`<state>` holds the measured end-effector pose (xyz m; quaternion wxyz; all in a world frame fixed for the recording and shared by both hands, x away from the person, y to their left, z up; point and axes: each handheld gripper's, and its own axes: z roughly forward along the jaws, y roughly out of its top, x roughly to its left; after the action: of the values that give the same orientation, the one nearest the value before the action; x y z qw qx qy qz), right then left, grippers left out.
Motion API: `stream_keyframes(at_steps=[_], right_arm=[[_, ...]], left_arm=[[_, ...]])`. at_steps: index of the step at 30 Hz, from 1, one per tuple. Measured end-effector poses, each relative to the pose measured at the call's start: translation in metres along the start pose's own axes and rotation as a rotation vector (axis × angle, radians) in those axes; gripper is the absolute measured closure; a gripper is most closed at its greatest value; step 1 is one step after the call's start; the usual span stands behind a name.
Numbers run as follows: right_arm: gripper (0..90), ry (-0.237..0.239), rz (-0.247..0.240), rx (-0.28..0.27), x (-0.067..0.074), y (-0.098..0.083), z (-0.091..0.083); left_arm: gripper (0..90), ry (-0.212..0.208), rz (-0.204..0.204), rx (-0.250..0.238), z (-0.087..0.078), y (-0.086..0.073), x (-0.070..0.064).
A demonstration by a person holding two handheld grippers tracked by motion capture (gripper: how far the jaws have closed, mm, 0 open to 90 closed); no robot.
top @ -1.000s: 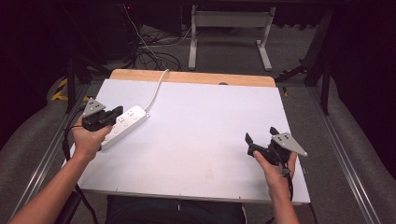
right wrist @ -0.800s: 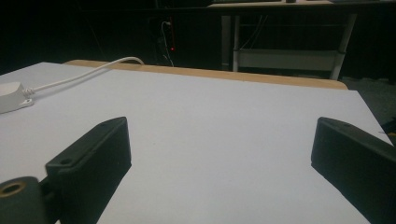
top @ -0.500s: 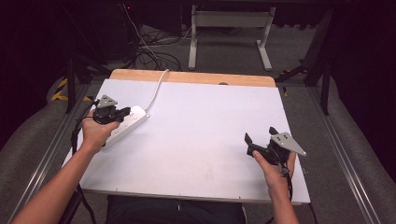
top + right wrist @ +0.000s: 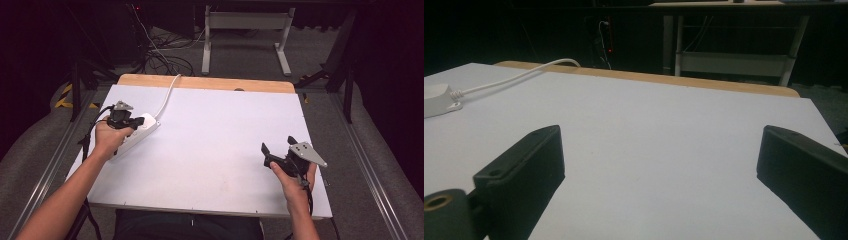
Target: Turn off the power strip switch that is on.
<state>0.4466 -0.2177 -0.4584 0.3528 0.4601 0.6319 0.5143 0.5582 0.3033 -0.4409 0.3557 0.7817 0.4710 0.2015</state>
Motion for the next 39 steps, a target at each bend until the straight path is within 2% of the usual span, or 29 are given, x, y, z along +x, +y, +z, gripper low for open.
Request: stream_keyframes(at_steps=[2, 5, 7, 9, 15, 17, 29, 31, 39], right_arm=[[5.8, 0.001, -0.005, 0.002, 0.001, 0.000, 0.000], [5.8, 0.002, -0.005, 0.001, 0.001, 0.000, 0.000], [5.8, 0.002, -0.004, 0.001, 0.001, 0.000, 0.000], [5.8, 0.002, -0.003, -0.001, 0.001, 0.000, 0.000], [5.8, -0.001, 0.001, -0.003, 0.000, -0.001, -0.002], [5.8, -0.003, 0.000, 0.000, 0.000, 0.000, -0.002], [5.8, -0.006, 0.001, -0.004, 0.000, 0.000, -0.003], [5.8, -0.006, 0.002, -0.005, 0.000, 0.000, -0.003], [5.8, -0.006, -0.004, -0.002, 0.001, 0.000, -0.003]], left_arm=[[89.9, 0.003, 0.006, 0.021, 0.004, -0.001, 0.001], [89.9, -0.004, 0.007, 0.025, 0.007, 0.000, 0.000], [89.9, 0.004, 0.021, 0.030, 0.010, 0.002, 0.000], [89.8, 0.000, 0.010, 0.033, 0.011, 0.003, -0.001], [89.9, 0.024, 0.000, 0.065, 0.014, 0.002, 0.001], [89.8, 0.015, -0.011, 0.075, 0.015, 0.001, 0.003], [89.8, 0.010, 0.006, 0.091, 0.019, 0.000, 0.002], [89.8, 0.006, -0.002, 0.086, 0.019, 0.000, 0.002], [89.9, 0.028, 0.002, 0.086, 0.019, -0.001, 0.000]])
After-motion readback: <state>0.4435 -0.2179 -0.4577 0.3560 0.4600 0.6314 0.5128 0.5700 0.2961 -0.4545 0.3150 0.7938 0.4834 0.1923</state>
